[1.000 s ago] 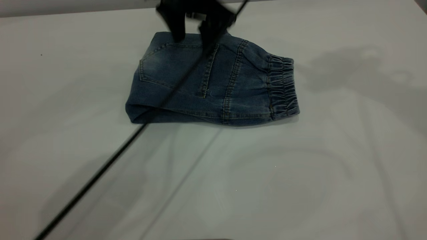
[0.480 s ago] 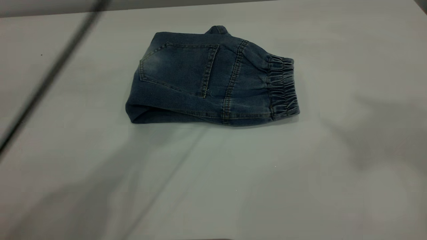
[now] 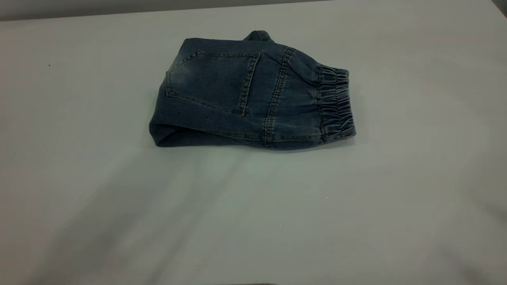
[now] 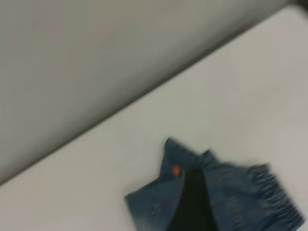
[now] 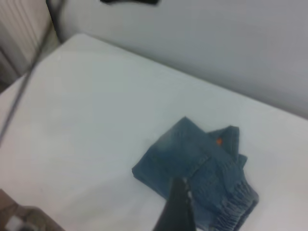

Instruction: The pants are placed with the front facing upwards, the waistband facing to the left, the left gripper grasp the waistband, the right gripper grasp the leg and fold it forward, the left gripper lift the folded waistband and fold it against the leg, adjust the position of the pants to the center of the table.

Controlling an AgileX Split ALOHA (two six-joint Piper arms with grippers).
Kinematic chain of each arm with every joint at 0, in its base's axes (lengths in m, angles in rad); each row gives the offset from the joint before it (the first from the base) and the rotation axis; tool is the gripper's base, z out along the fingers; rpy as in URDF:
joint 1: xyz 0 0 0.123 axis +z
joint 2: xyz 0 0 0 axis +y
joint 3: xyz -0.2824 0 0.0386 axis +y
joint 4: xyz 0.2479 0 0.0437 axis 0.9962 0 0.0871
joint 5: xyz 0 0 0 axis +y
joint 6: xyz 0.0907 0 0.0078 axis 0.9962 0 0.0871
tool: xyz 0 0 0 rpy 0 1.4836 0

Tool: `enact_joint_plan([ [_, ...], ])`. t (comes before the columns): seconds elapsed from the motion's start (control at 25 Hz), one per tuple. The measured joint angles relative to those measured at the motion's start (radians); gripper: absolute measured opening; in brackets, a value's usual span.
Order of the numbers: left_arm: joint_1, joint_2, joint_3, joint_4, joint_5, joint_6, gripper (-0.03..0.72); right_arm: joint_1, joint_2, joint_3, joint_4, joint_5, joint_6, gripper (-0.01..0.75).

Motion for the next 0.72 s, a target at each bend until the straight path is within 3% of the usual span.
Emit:
enact_joint_plan([
  [0.24,0.000,-0.243,0.153,-0.018,0.000,0.004,0.529,0.000,-0.208,0.129,-0.007,0.007,0.004,0.549],
  [0.72,0.000,-0.779,0.818,-0.018,0.000,0.072,0.529,0.000,-0.546,0.377,-0.118,0.007,0.088,0.549],
])
